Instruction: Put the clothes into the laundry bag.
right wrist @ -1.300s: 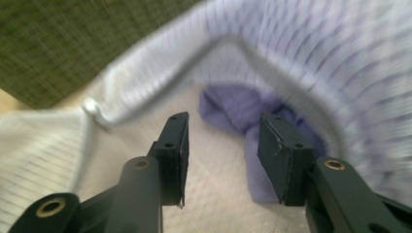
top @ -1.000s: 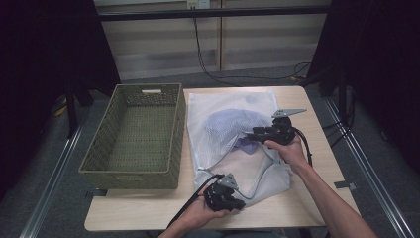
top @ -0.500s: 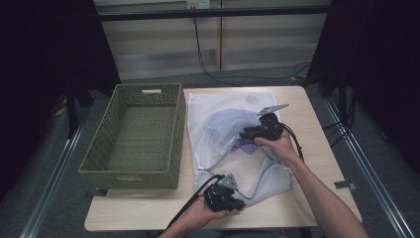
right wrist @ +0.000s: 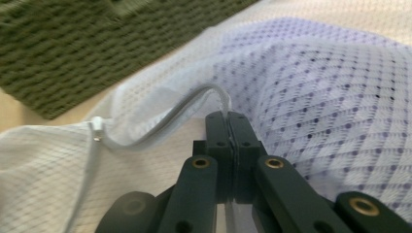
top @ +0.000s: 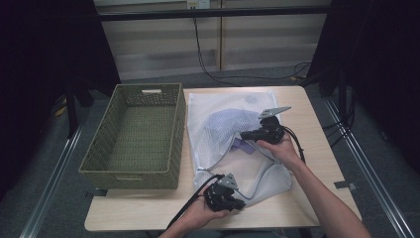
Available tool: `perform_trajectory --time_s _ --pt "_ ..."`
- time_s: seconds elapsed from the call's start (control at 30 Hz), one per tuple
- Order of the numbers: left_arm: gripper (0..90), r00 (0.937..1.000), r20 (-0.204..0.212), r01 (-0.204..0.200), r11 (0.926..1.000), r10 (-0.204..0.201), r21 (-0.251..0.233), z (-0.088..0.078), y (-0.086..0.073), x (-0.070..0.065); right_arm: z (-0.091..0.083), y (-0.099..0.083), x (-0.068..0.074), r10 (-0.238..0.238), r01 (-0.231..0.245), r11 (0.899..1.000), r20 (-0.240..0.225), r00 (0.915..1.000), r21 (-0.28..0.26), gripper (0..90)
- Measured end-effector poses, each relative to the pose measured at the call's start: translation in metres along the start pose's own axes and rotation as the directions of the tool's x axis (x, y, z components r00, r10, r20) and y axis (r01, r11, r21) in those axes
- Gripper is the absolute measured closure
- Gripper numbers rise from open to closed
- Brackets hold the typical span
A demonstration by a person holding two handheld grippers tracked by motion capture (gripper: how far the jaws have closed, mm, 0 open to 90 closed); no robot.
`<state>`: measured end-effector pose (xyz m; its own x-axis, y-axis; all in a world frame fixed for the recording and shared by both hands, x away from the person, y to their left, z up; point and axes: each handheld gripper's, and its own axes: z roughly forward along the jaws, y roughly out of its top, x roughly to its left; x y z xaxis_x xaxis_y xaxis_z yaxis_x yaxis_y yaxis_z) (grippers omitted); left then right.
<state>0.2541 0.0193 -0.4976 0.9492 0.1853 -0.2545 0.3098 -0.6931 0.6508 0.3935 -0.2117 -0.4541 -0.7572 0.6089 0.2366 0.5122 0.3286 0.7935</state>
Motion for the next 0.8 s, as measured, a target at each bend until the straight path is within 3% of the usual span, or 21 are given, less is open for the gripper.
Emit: perform_trajectory --time_s 0.2,0.8 --pt "89.5 0.9998 -0.002 -0.018 0.9998 0.018 0.010 -0.001 0.001 -0.001 -0.013 -0.008 0.013 -0.005 0.003 0.999 -0.048 0.9988 -0.044 89.5" --pt "89.5 1.0000 -0.008 -0.005 1.0000 0.005 0.003 -0.001 0.001 -0.001 -0.047 -0.023 0.045 -0.065 0.057 0.994 -0.082 0.9946 -0.089 89.5"
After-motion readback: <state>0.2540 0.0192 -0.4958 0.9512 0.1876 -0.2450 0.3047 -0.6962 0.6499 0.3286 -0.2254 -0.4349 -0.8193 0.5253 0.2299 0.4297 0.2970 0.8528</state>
